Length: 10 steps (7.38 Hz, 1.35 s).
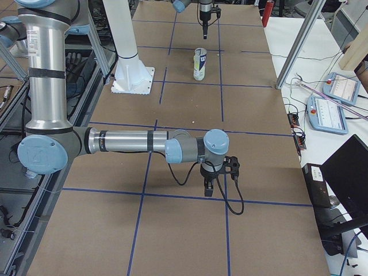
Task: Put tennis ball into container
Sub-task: 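Move the left gripper down over the yellow-green tennis ball, then close the left gripper around the tennis ball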
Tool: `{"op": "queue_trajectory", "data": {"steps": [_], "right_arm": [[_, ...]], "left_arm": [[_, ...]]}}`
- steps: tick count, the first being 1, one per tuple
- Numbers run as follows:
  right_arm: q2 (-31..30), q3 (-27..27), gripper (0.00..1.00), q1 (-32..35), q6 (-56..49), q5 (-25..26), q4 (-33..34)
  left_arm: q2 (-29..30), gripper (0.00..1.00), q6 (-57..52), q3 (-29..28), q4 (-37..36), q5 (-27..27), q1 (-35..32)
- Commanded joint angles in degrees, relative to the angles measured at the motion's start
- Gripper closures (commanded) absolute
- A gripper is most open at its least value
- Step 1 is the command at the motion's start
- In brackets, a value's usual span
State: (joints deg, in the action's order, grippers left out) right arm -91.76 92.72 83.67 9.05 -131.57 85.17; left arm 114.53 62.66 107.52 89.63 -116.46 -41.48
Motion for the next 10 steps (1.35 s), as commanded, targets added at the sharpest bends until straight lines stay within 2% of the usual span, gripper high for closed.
{"op": "queue_trajectory", "data": {"steps": [1,8,10], "right_arm": [[0.00,0.00,0.00,0.00,0.00,0.00,0.00],[0.00,0.00,0.00,0.00,0.00,0.00,0.00],[0.00,0.00,0.00,0.00,0.00,0.00,0.00]], "left_arm": [[-0.28,0.00,3.08,-5.29,7.73,2.37,2.97],[0.07,0.00,3.25,-9.25,9.42,3.87,7.02],[-0.19,0.00,3.34,-11.97,14.40,3.87,7.03]]}}
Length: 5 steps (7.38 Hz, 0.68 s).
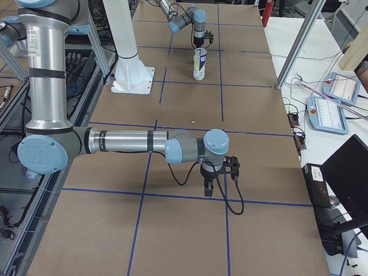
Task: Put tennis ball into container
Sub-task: 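Close the left gripper around the tennis ball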
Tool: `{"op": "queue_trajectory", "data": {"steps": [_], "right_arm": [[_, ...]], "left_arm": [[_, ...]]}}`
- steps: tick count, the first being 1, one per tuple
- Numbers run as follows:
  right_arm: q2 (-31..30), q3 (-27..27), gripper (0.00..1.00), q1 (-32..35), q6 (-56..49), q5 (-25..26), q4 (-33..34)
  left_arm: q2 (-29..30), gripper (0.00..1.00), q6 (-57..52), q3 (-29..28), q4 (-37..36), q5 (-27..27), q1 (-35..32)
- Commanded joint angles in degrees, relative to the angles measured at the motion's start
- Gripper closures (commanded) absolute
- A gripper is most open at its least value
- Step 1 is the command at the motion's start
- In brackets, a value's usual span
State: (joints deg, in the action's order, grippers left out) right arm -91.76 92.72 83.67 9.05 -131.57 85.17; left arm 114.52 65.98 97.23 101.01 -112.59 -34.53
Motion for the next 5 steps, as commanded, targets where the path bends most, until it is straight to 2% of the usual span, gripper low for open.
{"op": "queue_trajectory", "data": {"steps": [1,2,3,5], "right_arm": [[0.00,0.00,0.00,0.00,0.00,0.00,0.00],[0.00,0.00,0.00,0.00,0.00,0.00,0.00],[0.00,0.00,0.00,0.00,0.00,0.00,0.00],[0.00,0.00,0.00,0.00,0.00,0.00,0.00]], "left_arm": [[-0.08,0.00,0.11,-1.96,3.32,0.00,0.07],[-0.08,0.05,0.11,-1.96,3.32,0.00,-0.01],[-0.08,0.30,0.11,-1.70,3.32,0.00,-0.01],[-0.26,0.87,0.20,0.05,2.80,-0.08,-0.19]]}}
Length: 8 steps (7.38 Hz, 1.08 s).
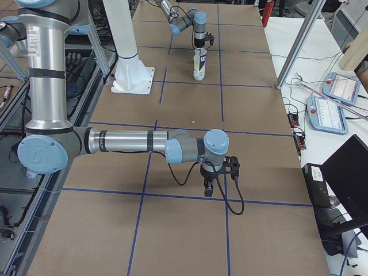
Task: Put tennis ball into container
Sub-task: 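Close the left gripper around the tennis ball, then lift the ball with the left gripper and carry it above the clear cup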
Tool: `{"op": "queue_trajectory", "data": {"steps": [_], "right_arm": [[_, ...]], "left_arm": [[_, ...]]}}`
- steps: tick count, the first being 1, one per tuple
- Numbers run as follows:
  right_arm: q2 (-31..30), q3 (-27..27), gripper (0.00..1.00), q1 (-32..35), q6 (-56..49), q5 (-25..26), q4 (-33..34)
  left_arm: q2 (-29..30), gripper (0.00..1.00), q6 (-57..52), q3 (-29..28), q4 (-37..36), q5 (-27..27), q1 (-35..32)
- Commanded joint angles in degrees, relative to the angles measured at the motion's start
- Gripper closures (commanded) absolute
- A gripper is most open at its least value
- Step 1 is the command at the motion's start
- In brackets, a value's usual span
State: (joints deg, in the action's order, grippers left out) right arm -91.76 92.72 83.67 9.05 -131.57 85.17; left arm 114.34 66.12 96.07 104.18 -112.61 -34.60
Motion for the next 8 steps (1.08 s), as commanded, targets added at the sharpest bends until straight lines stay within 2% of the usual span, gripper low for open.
{"op": "queue_trajectory", "data": {"steps": [1,3,4,6,7,8], "right_arm": [[0.00,0.00,0.00,0.00,0.00,0.00,0.00],[0.00,0.00,0.00,0.00,0.00,0.00,0.00],[0.00,0.00,0.00,0.00,0.00,0.00,0.00],[0.00,0.00,0.00,0.00,0.00,0.00,0.00],[0.00,0.00,0.00,0.00,0.00,0.00,0.00],[0.00,0.00,0.00,0.00,0.00,0.00,0.00]], "left_arm": [[-0.34,1.00,-0.63,5.92,-4.29,-0.07,-1.08],[2.10,1.00,-5.25,16.73,-21.66,-0.24,-4.84],[4.90,1.00,-7.12,19.30,-28.26,-0.33,-8.26],[12.19,1.00,-9.33,24.23,-42.67,-0.50,-12.93],[16.05,1.00,-10.30,24.77,-47.61,-2.51,-13.99],[19.31,1.00,-9.61,23.65,-49.06,-4.62,-14.01]]}}
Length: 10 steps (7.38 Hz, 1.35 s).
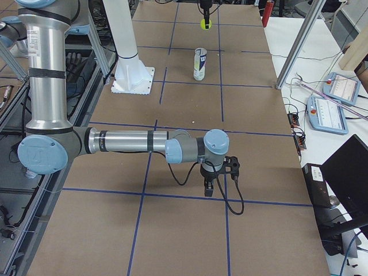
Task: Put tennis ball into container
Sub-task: 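Lift the ball with the left gripper and carry it above the clear cup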
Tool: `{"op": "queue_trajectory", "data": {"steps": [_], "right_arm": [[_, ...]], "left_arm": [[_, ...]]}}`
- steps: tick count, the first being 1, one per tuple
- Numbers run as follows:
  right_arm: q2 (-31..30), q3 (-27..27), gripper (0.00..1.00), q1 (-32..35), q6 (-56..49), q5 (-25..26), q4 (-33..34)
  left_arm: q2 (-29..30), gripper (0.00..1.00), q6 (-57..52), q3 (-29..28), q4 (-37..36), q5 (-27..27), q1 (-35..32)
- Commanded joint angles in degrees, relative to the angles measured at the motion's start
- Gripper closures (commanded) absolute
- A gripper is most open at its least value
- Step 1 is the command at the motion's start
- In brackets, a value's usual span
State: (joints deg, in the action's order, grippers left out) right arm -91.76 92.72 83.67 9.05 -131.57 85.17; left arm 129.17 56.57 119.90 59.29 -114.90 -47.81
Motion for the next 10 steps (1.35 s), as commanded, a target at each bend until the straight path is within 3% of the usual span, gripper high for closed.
{"op": "queue_trajectory", "data": {"steps": [1,3,5,10], "right_arm": [[0.00,0.00,0.00,0.00,0.00,0.00,0.00],[0.00,0.00,0.00,0.00,0.00,0.00,0.00],[0.00,0.00,0.00,0.00,0.00,0.00,0.00],[0.00,0.00,0.00,0.00,0.00,0.00,0.00]], "left_arm": [[7.29,1.00,1.77,-3.15,-3.92,-4.61,-0.45],[12.23,1.00,7.84,-8.62,-3.04,-4.55,4.35],[12.51,1.00,9.86,-13.70,3.95,-4.37,5.44],[11.63,1.00,9.87,-16.10,8.46,-4.28,8.60]]}}
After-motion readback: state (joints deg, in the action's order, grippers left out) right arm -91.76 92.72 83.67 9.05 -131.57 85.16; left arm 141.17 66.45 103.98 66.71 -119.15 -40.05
